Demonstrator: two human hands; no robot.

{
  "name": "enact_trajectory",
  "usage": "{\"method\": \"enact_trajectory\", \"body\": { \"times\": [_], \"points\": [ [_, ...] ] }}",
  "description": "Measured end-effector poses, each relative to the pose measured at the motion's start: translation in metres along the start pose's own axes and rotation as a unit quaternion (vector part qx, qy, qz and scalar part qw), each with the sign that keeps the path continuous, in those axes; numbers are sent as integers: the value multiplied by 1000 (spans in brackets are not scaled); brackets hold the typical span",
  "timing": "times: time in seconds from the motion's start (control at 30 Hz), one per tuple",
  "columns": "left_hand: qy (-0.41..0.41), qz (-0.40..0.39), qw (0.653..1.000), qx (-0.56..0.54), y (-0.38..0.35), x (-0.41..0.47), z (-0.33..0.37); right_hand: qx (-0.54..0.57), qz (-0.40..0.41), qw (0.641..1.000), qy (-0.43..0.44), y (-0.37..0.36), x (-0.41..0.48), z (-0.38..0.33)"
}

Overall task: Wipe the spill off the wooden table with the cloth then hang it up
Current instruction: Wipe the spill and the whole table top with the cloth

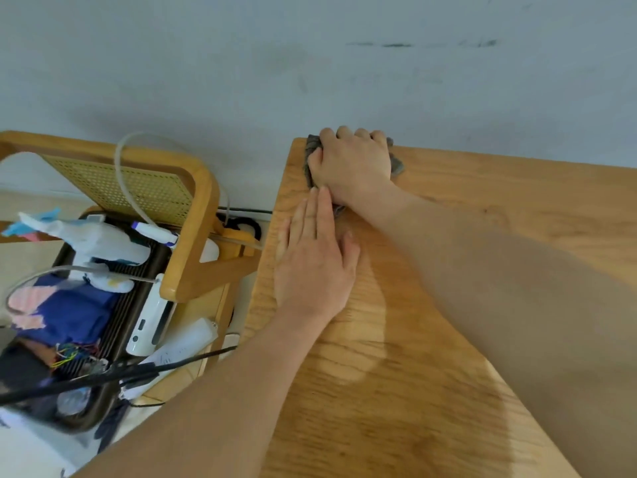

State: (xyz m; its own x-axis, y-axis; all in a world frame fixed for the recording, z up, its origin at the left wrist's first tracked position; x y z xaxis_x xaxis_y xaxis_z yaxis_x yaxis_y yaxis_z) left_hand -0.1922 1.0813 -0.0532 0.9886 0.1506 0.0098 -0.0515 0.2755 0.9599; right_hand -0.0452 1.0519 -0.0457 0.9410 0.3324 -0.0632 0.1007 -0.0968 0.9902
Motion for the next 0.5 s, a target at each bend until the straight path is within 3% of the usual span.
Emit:
{"method": "enact_trajectory", "body": {
  "times": [0.13,0.37,0.43,0.5],
  "points": [
    [-18,-6,999,36,1,-9,0,13,24,1000,10,7,-19,45],
    [-12,-12,998,59,6,-5,2,-28,29,981,-190,35,-83,255],
    [-14,-20,997,69,3,-5,7,-17,63,967,-245,35,-93,271],
    [-17,-28,996,80,2,-3,10,-4,81,961,-264,28,-95,240]
  ]
}}
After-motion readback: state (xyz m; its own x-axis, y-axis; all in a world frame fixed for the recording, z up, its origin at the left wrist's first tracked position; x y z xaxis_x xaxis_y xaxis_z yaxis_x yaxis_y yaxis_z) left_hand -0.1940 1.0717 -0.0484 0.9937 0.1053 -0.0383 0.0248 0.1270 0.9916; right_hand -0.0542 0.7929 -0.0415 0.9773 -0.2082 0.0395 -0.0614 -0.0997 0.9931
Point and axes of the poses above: each hand's wrist, its own x-axis towards the middle knuckle, its own y-axis out of the back of the hand, z = x × y, the point moved 5 cm from there along x, towards the middle knuckle, and after that the axes turned 4 degrees about -y, right-handed, at the moved point
